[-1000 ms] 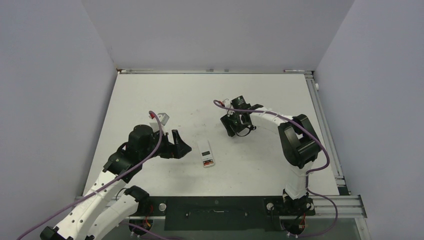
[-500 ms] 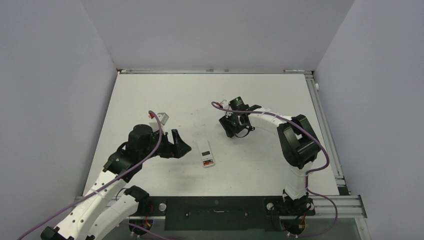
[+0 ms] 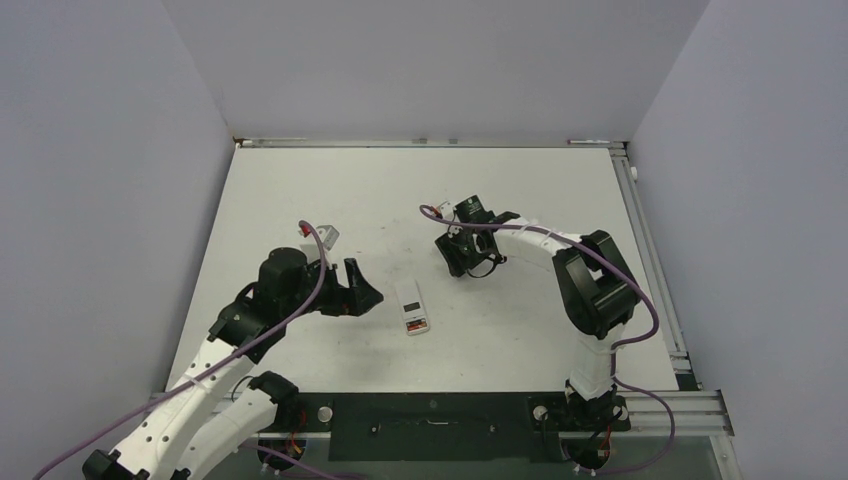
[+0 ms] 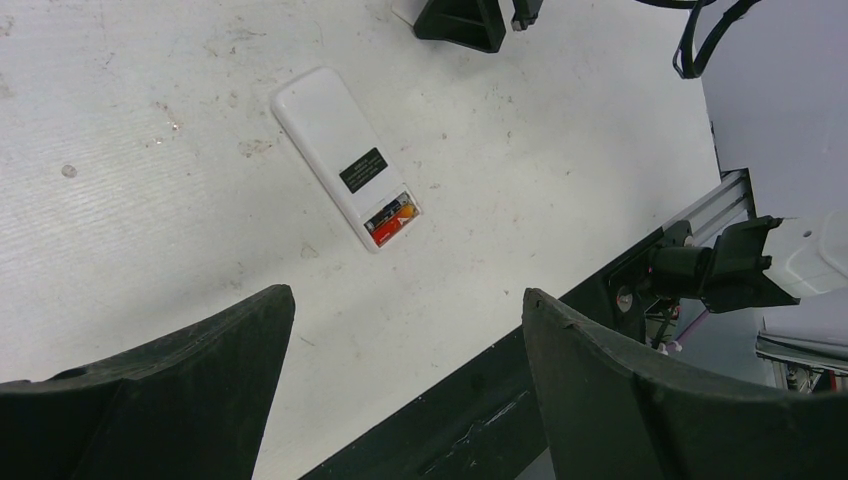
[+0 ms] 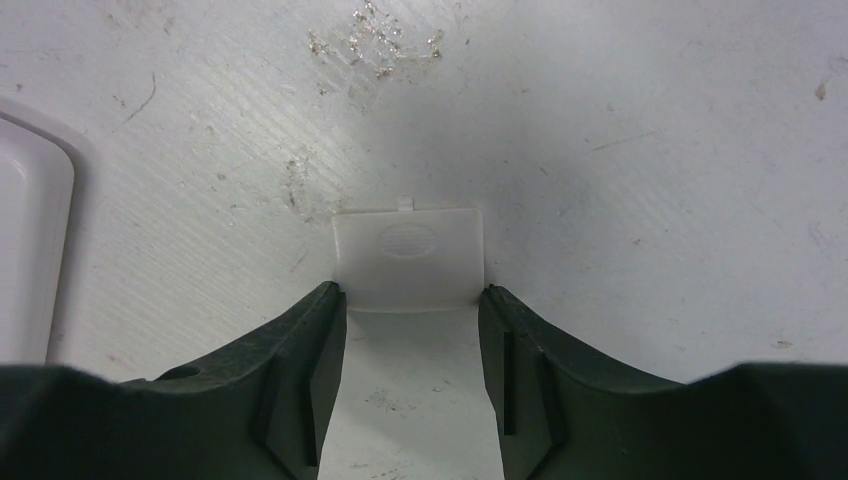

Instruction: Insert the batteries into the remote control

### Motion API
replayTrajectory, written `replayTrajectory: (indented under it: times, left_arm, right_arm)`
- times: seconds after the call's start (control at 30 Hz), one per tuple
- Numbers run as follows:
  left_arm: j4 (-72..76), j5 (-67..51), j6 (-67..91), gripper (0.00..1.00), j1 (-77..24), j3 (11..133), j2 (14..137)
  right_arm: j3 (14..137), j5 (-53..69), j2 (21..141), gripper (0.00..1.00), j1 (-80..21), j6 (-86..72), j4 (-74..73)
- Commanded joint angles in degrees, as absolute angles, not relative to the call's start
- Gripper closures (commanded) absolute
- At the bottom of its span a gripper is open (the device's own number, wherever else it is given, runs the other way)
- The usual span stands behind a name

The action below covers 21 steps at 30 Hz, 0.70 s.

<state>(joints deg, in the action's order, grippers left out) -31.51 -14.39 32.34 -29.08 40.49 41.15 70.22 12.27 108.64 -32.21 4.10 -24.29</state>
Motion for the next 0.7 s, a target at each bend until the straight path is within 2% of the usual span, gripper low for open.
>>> replayTrajectory:
  times: [0.0, 0.67]
  left_arm:
    - [-30.1, -14.66, 32.42, 0.18, -28.65, 40.79, 41.63]
    - [-19.74, -13.76, 38.54, 0.25, -28.74, 37.43, 49.42]
  right_arm:
    - [68.46, 11.8, 105.31, 0.83, -33.1, 1.22, -24.07]
    - [59.34, 7.37, 89.75, 0.86, -38.43, -6.05, -25.13]
